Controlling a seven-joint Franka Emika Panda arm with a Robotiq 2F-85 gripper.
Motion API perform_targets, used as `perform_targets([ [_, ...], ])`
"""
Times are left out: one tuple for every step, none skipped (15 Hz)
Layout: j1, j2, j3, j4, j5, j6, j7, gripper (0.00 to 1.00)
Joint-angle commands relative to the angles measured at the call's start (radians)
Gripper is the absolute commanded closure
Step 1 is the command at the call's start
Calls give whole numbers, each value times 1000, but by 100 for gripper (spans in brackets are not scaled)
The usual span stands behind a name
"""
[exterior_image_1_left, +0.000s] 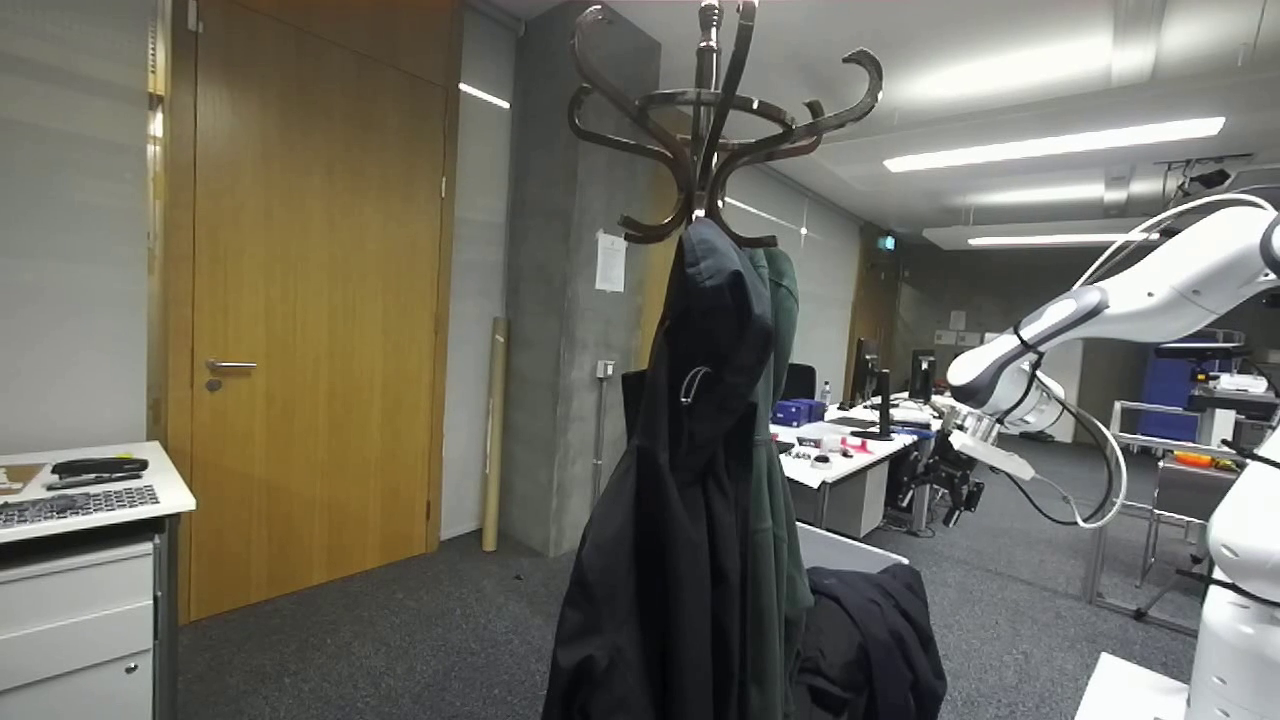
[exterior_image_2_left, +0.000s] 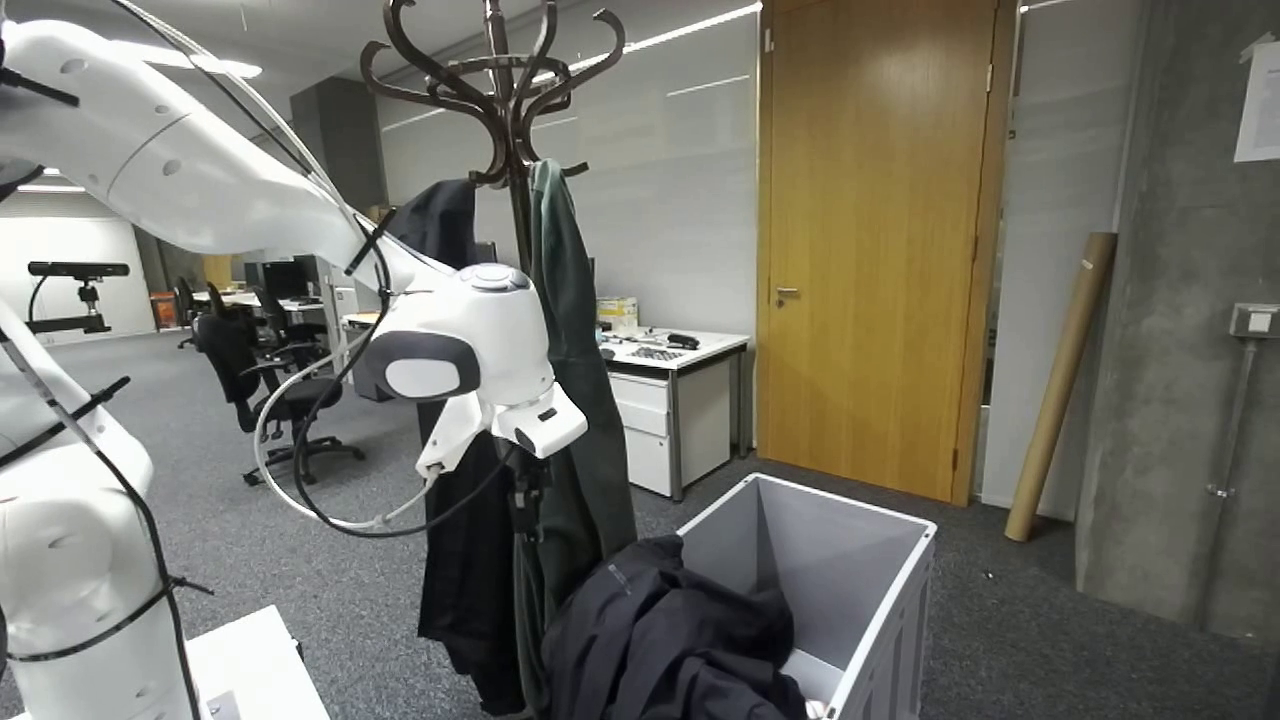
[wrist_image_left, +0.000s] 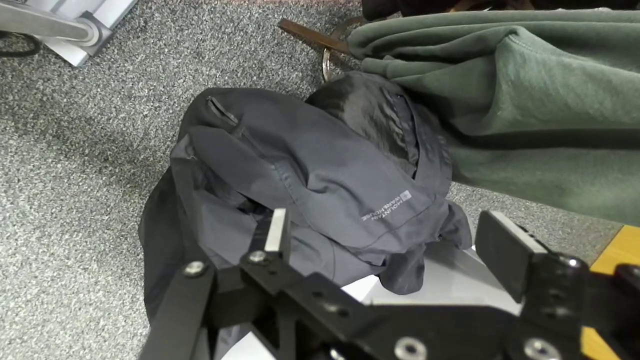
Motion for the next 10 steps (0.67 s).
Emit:
perform_targets([
  [-2,63,-13,24,36,40,-66,0],
  [0,92,-28,39,58,47,-84,0],
  [3,117,-42,51,83,58,-116,0],
  [3,143,-55,66,113,65,-143,0],
  [5,178,-71,87,154,70,-190,0],
  [2,217,-81,110,193,75,-236,0],
  [-4,258,-89,139,236,66,-276,0],
  [-16,293,-88,165,269,56,-303,0],
  [-27,334,-83,192,304,60,-326,0],
  [-41,379,-75,220,331,64,-338,0],
])
